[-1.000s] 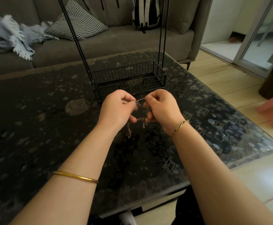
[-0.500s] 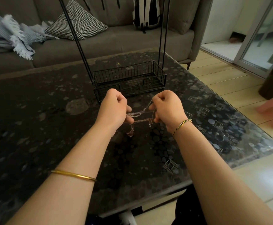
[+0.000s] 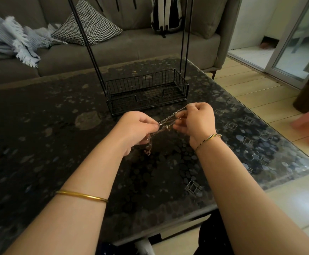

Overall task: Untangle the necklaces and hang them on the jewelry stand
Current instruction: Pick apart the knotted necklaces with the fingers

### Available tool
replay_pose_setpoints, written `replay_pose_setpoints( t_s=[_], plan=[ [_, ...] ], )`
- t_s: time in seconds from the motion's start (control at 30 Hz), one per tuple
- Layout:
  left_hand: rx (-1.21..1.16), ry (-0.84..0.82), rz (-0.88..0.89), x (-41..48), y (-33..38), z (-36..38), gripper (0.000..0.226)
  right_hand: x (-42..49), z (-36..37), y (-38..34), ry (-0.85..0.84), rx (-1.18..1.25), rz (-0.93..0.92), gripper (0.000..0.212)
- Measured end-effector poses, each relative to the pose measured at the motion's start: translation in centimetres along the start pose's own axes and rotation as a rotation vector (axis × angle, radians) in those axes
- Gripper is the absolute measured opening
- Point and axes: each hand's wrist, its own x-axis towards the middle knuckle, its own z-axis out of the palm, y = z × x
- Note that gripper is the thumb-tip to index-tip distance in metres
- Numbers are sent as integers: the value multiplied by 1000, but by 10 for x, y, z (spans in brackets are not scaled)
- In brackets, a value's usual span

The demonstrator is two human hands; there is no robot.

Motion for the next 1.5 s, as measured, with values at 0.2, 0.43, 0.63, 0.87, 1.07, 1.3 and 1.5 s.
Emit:
replay_pose_setpoints(
  t_s=[0.2, 0.43, 0.63, 0.87, 1.07, 1.3, 1.5],
  plan=[
    [8, 50, -23, 1, -2, -1, 14, 2, -5, -4, -15, 199, 167, 20],
    [-233, 130, -79, 4, 0, -2, 13, 3, -4, -3, -83, 231, 257, 23],
    [-426, 255, -59, 4, 0, -6, 14, -6, -6, -3, -295, -291, 93, 9],
    [-402, 323, -78, 6, 1, -5, 13, -12, -2, 1, -284, -365, -33, 18],
    [-321, 209, -89, 7, 3, -3, 9, -10, 0, -3, -239, -59, 59, 21],
    [65, 200, 45, 5, -6, 0, 16, -10, -4, -9, -180, 155, 112, 20],
    [59, 273, 21, 8, -10, -3, 20, -5, -4, -4, -103, 27, 68, 18]
  ],
)
